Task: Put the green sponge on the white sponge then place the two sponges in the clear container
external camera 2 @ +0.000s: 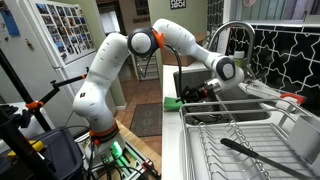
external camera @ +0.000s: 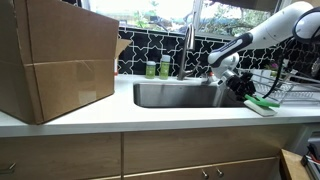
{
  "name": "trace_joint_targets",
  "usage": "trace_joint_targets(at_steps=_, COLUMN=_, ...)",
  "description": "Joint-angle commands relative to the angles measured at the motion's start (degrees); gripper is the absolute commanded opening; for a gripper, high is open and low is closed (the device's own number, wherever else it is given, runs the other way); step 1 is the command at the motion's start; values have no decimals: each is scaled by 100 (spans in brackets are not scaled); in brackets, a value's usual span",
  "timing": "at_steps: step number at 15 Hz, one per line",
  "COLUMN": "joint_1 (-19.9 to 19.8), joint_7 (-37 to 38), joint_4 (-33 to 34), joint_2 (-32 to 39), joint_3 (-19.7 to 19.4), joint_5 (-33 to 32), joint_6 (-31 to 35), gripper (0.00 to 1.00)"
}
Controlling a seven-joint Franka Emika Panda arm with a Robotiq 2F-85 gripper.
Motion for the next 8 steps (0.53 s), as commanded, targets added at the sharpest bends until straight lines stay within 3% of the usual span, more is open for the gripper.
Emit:
trace_joint_targets(at_steps=1, joint_1=-171, joint_7=-131, joint_4=126, joint_2=-35, joint_3=78, joint_5=-77, joint_6=-252, gripper=7)
trace_joint_targets(at_steps=8, joint_1=-271, joint_7=378, joint_4=-15, joint_2=-720, joint_3=-216, joint_5=25, joint_6=-137, gripper=7)
